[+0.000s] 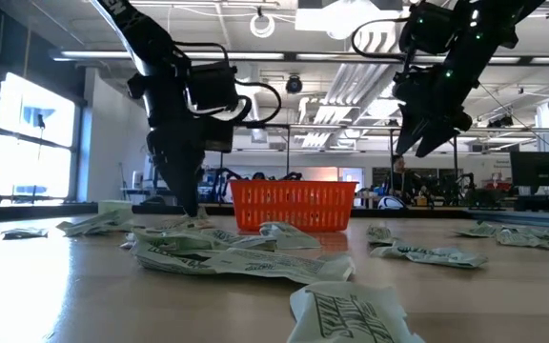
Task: Pick and place Stevia / Truvia into bins
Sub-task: Put the stevia packet into the orange bin
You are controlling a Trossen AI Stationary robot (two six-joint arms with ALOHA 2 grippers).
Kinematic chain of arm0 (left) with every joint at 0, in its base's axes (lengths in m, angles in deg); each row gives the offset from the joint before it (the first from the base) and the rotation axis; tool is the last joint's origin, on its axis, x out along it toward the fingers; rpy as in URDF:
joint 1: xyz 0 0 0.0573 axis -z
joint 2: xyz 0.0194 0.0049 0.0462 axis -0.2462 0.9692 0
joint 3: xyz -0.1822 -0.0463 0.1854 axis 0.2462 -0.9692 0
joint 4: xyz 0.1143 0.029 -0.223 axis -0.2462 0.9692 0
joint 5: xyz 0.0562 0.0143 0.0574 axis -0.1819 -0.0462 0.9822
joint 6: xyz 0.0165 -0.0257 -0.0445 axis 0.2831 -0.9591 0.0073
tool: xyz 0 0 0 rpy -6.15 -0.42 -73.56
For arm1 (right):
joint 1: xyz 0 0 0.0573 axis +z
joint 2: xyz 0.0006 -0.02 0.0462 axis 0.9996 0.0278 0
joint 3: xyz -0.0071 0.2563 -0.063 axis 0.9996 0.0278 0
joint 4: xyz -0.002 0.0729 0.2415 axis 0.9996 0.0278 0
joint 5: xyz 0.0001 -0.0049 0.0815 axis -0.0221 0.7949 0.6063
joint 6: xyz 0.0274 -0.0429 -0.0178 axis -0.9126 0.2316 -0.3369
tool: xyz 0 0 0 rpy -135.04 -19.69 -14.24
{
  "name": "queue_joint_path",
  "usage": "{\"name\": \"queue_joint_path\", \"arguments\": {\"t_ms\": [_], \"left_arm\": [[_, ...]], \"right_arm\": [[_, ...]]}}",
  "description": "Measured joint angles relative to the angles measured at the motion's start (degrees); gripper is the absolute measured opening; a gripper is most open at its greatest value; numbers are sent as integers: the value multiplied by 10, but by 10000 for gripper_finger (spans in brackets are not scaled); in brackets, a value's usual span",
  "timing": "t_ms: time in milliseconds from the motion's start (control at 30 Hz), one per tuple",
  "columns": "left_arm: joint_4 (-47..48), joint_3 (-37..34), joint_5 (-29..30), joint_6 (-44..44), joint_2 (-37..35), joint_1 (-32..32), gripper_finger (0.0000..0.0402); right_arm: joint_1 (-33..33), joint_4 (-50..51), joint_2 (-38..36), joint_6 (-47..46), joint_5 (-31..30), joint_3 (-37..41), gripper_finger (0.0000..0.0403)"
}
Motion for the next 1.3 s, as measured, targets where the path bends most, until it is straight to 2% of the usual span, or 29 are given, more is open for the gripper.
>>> {"name": "queue_joint_path", "arguments": {"t_ms": [167, 333, 467, 633, 900, 1100, 1200, 1300], "left_arm": [[-10, 0, -27, 6, 0, 0, 92], [-11, 0, -30, 3, 0, 0, 22], [-2, 4, -36, -27, 0, 0, 27], [83, 56, -23, -30, 0, 0, 22], [191, 160, 68, -43, -58, 0, 22], [144, 192, 58, -57, -84, 17, 22], [82, 185, 31, -86, -58, 35, 22], [45, 182, 63, -115, -24, 50, 22]], "right_arm": [[0, 0, 0, 0, 5, 0, 346], [0, 0, 0, -16, 7, 0, 346], [0, 0, 0, -24, 7, 0, 346], [0, -3, 0, -26, 7, 0, 346], [0, -9, 0, -20, 6, -1, 346], [0, -9, 0, 1, 5, -1, 346], [0, -9, 0, 5, 5, -1, 346], [0, -13, 0, 15, 5, -1, 346]]}}
